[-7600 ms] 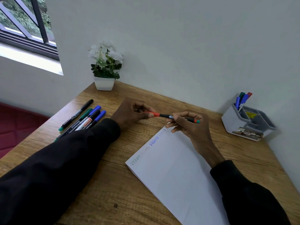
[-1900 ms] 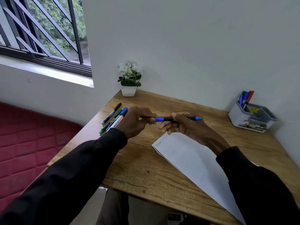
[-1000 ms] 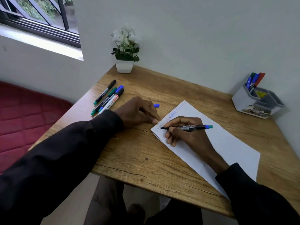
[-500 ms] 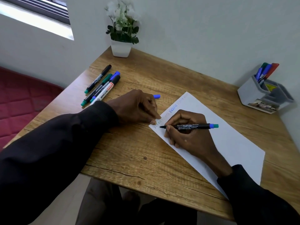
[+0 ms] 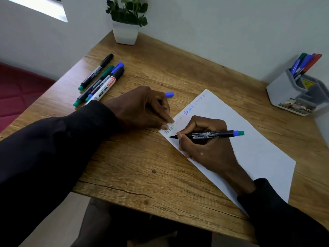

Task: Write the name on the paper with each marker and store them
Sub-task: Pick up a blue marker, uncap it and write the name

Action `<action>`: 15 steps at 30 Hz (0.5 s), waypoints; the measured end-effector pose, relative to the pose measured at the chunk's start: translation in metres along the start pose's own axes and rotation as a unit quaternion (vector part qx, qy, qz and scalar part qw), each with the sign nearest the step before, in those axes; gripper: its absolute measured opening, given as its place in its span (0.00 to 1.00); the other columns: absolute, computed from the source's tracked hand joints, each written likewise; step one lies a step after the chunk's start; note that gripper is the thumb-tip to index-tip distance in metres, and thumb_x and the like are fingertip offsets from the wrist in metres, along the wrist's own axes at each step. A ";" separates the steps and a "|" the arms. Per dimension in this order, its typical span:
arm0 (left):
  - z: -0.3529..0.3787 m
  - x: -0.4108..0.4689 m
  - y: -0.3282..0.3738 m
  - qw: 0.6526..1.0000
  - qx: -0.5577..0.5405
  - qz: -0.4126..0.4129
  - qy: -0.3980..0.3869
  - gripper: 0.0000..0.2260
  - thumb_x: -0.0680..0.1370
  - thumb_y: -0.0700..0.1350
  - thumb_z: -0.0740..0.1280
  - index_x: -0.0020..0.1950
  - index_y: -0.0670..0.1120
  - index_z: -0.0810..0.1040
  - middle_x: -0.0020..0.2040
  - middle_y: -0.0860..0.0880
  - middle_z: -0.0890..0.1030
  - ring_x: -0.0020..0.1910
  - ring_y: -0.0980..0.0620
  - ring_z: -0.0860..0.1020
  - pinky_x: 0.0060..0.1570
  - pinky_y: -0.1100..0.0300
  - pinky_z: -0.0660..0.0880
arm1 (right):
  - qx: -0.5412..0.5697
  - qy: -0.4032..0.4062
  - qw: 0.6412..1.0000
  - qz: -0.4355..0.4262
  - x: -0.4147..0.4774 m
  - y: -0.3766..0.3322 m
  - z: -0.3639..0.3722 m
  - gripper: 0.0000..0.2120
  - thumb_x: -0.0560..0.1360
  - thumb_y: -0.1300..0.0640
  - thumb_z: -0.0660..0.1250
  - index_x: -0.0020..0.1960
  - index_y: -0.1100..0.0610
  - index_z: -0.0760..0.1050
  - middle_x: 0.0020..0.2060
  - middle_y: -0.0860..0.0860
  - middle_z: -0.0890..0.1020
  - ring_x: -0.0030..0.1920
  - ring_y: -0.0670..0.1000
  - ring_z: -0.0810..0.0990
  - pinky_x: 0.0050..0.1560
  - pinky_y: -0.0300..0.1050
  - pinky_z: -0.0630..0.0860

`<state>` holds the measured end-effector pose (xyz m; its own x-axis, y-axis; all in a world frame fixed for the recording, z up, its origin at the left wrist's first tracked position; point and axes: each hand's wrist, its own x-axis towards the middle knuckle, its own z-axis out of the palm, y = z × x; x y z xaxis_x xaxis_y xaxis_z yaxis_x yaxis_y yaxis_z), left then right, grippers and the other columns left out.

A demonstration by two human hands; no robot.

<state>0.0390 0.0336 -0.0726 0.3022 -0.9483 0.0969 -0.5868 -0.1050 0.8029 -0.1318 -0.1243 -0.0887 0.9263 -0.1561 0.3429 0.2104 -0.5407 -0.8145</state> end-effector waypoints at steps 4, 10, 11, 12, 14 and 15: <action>0.001 -0.001 0.000 1.000 0.010 0.000 -0.001 0.14 0.70 0.45 0.76 0.50 0.61 0.81 0.51 0.59 0.81 0.52 0.64 0.78 0.47 0.74 0.74 | 0.000 0.002 1.000 0.001 0.001 0.001 -0.001 0.11 0.74 0.67 0.74 0.41 0.52 0.82 0.33 0.45 0.84 0.31 0.46 0.83 0.35 0.46 0.80; 0.000 -0.001 0.000 1.000 0.016 -0.005 -0.004 0.13 0.70 0.45 0.76 0.51 0.59 0.82 0.52 0.58 0.81 0.53 0.63 0.78 0.49 0.73 0.75 | -0.021 -0.003 1.000 -0.017 0.002 -0.002 -0.001 0.13 0.72 0.63 0.74 0.41 0.45 0.79 0.35 0.38 0.82 0.32 0.41 0.83 0.37 0.35 0.77; 0.000 -0.001 0.000 1.000 0.015 -0.006 -0.005 0.13 0.70 0.45 0.76 0.51 0.58 0.83 0.52 0.59 0.80 0.53 0.63 0.78 0.49 0.73 0.75 | -0.012 -0.005 1.000 -0.015 0.002 -0.002 -0.002 0.12 0.72 0.62 0.74 0.41 0.45 0.79 0.35 0.36 0.82 0.32 0.40 0.83 0.37 0.34 0.77; 0.000 -0.001 0.000 1.000 0.014 -0.006 -0.006 0.13 0.70 0.45 0.76 0.51 0.59 0.83 0.52 0.59 0.80 0.53 0.63 0.78 0.50 0.73 0.75 | -0.005 -0.008 1.000 -0.014 0.002 -0.003 -0.002 0.11 0.71 0.61 0.73 0.41 0.45 0.79 0.36 0.35 0.82 0.33 0.39 0.83 0.38 0.34 0.77; 0.000 -0.001 0.001 1.000 0.012 -0.006 -0.006 0.13 0.70 0.45 0.76 0.49 0.61 0.81 0.51 0.59 0.80 0.53 0.64 0.78 0.49 0.74 0.74 | -0.001 -0.006 1.000 -0.011 0.001 -0.002 -0.002 0.12 0.71 0.63 0.74 0.40 0.46 0.79 0.35 0.36 0.83 0.33 0.39 0.84 0.38 0.35 0.77; 0.000 -0.001 0.001 1.000 0.012 -0.006 -0.005 0.13 0.70 0.45 0.76 0.49 0.61 0.81 0.51 0.60 0.80 0.53 0.64 0.77 0.49 0.74 0.74 | -0.001 0.000 1.000 -0.007 0.000 -0.001 -0.002 0.12 0.72 0.65 0.74 0.40 0.48 0.80 0.34 0.39 0.83 0.32 0.40 0.84 0.38 0.37 0.77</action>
<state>0.0381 0.0343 -0.0719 0.3016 -0.9501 0.0801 -0.6013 -0.1244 0.7893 -0.1324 -0.1252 -0.0867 0.9231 -0.1488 0.3545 0.2230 -0.5440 -0.8089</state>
